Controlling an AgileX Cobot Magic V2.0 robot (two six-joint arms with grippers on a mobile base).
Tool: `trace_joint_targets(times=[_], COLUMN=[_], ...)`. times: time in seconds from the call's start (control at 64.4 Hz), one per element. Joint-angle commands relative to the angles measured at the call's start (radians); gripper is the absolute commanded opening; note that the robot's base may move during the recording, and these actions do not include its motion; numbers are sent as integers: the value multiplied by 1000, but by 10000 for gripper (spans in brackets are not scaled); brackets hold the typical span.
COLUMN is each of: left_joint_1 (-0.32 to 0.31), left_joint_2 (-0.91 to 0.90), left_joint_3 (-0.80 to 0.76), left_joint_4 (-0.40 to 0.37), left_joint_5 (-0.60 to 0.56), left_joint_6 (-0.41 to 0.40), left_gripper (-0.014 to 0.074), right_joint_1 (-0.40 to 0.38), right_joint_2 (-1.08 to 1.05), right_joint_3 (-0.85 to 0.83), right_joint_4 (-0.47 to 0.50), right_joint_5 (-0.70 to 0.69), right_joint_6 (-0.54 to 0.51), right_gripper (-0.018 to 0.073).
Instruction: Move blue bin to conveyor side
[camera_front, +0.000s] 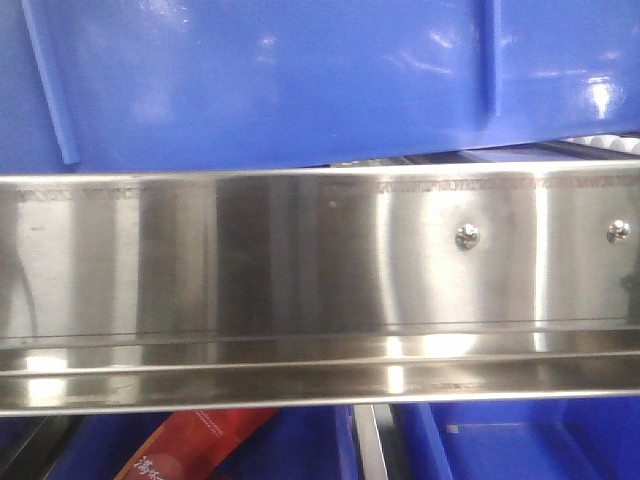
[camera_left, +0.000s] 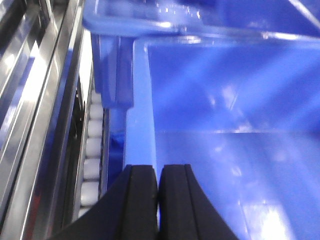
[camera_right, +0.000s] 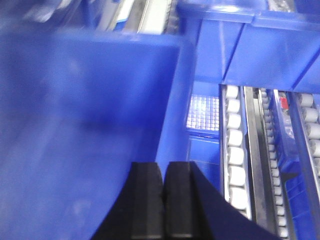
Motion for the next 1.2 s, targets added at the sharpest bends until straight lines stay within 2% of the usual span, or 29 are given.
trace_joint_targets(times=[0.0,0.093,0.171,0.45,0.87,1.18], left_joint_1=[-5,-5,-5,-5,-5,-5], left_joint_2=[-2,-2,-2,-2,-2,-2], left_joint_3=[-8,-8,-8,-8,-8,-8], left_joint_4=[-10,-10,-10,-10,-10,-10], left_joint_5=[25,38,44,51,60,60], left_joint_6=[0,0,0,0,0,0], left_gripper=[4,4,4,4,4,4], right_joint_1=[1,1,1,1,1,1], right_joint_2=[9,16,18,18,29,29], right_joint_3=[-17,-17,-15,51,149,153], right_joint_4=[-15,-13,-22,-24,-24,-28], right_joint_5=[-5,-5,-5,-5,-5,-5], right_joint_6=[13,13,13,13,13,13], right_gripper=[58,267,352,300,300,300])
